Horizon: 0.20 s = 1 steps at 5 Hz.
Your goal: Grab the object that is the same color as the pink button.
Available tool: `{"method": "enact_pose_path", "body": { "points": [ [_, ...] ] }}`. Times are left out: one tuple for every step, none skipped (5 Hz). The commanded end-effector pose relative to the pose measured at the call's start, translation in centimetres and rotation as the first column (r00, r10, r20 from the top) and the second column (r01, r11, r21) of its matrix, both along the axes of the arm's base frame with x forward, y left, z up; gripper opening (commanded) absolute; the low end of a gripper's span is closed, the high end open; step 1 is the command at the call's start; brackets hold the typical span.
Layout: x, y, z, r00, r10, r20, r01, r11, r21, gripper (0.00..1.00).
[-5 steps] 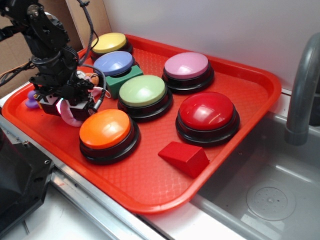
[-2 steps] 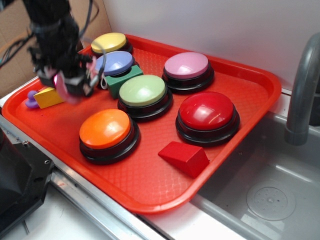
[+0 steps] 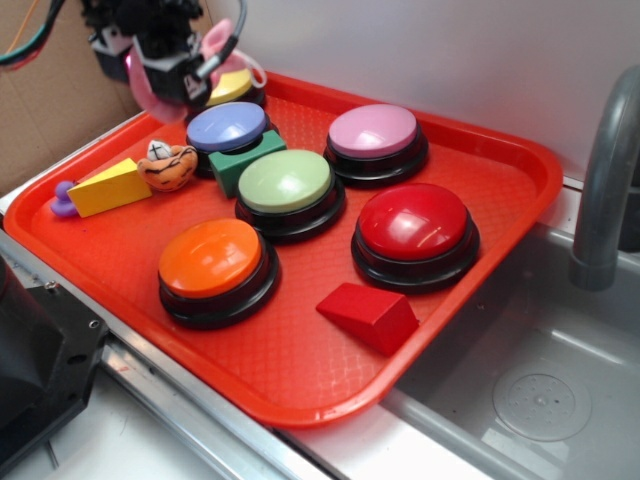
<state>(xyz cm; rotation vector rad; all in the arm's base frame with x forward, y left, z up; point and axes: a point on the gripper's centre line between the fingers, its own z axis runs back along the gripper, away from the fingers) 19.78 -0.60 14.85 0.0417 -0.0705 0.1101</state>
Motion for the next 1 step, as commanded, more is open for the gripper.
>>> {"method": "enact_pose_path", "body": {
  "points": [
    [-0.19, 0.57, 0.87, 0.997, -0.058, -0.059, 0.063, 0.995, 0.076, 0.00]
  ]
}}
